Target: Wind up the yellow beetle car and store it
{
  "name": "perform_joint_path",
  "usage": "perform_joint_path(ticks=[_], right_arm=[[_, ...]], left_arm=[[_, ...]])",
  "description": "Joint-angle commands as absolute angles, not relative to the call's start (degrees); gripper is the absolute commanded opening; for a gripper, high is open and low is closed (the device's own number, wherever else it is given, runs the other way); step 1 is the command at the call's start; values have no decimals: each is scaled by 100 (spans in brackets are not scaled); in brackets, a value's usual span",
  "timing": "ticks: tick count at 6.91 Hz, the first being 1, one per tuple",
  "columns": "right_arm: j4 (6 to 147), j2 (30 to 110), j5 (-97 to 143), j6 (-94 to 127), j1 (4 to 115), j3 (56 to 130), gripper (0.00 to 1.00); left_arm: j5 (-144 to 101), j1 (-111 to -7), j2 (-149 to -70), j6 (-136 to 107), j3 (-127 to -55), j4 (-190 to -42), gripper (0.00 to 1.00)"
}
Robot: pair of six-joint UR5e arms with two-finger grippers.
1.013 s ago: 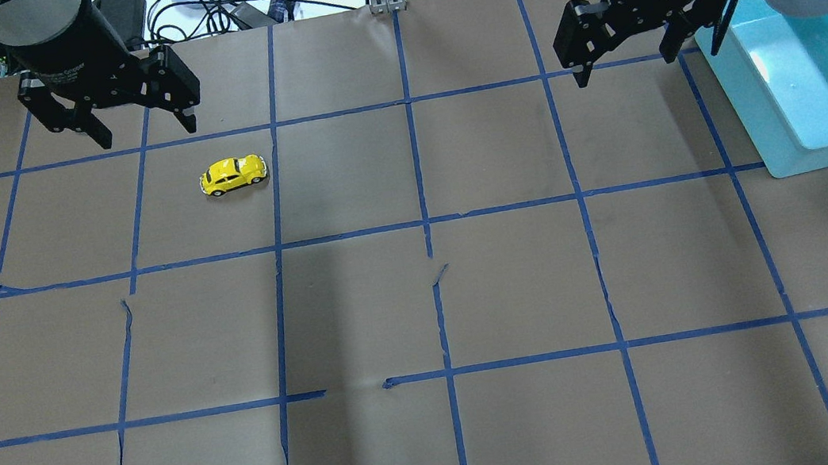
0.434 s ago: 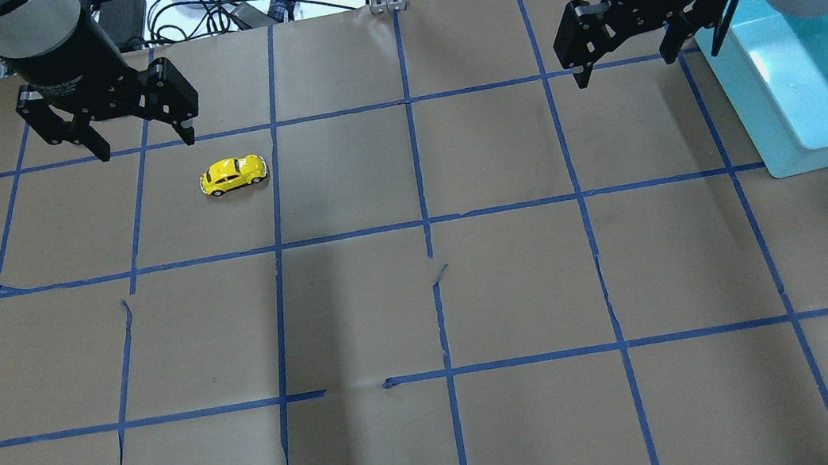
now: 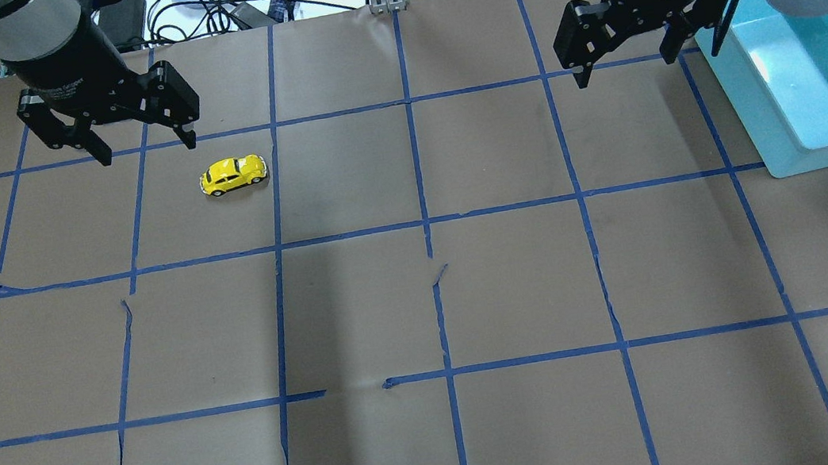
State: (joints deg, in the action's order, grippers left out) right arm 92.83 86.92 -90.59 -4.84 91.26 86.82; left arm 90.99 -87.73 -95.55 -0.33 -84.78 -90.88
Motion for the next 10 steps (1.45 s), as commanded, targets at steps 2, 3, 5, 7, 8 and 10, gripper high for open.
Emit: perform_joint_path(ticks=[2, 3, 5, 7, 8, 10], right_arm=[[9272, 8692, -9061, -475, 9123, 8675, 100], [9272, 8692, -9062, -475, 9123, 8675, 100], [9272, 8701, -9070, -483, 9123, 8675, 100], [9272, 8701, -9062, -483, 9123, 8675, 100], [9272, 8701, -9070, -483, 9123, 8675, 100], [9272, 8701, -9062, -483, 9123, 8675, 100]], left_arm=[[9070, -8798, -9536, -35, -8569, -9079, 100], [9079, -8789, -9536, -35, -8552, -9079, 100], [9105, -8771, -9527, -26, -8561, -9079, 100], [9105, -8754, -9501, -35, -8561, -9079, 100], [9079, -8745, -9510, -26, -8569, -9070, 100], [9158, -8736, -9501, -35, -8578, -9044, 100]])
